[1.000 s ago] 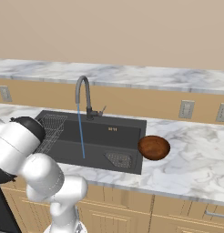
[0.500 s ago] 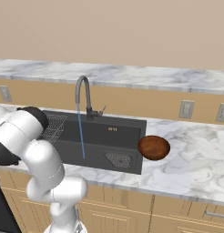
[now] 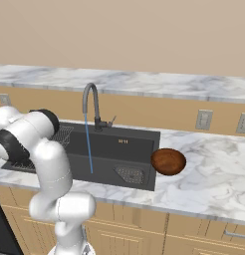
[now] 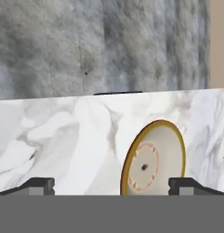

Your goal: Rinse each bowl for a few seconds and place them down in the sink or on the counter.

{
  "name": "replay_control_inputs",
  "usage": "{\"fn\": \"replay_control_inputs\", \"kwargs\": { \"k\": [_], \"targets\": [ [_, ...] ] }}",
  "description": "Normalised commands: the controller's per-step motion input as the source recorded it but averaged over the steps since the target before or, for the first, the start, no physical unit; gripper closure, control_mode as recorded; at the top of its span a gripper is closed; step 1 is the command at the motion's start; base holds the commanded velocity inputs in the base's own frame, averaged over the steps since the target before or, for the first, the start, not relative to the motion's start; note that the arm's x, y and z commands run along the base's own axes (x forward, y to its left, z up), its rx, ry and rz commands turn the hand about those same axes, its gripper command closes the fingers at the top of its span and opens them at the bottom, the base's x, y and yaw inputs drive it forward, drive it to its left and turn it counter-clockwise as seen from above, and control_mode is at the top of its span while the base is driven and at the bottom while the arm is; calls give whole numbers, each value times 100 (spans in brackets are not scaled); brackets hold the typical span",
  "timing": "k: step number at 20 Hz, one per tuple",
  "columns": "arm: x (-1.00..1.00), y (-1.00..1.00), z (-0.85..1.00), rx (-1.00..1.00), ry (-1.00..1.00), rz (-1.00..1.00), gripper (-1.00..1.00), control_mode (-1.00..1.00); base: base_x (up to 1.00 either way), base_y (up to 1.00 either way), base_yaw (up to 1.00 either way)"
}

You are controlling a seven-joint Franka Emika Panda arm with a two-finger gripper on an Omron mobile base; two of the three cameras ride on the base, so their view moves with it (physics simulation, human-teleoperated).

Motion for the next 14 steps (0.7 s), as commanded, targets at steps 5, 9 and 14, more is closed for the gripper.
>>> {"fn": "replay_control_inputs", "kwargs": {
  "k": [5,9,14],
  "targets": [
    [13,26,-11,0,2,-2,-100,-100,0,0,0],
    [11,27,-4,0,0,-2,-100,-100,0,0,0],
    [11,28,-4,0,0,-2,-100,-100,0,0,0]
  ]
}}
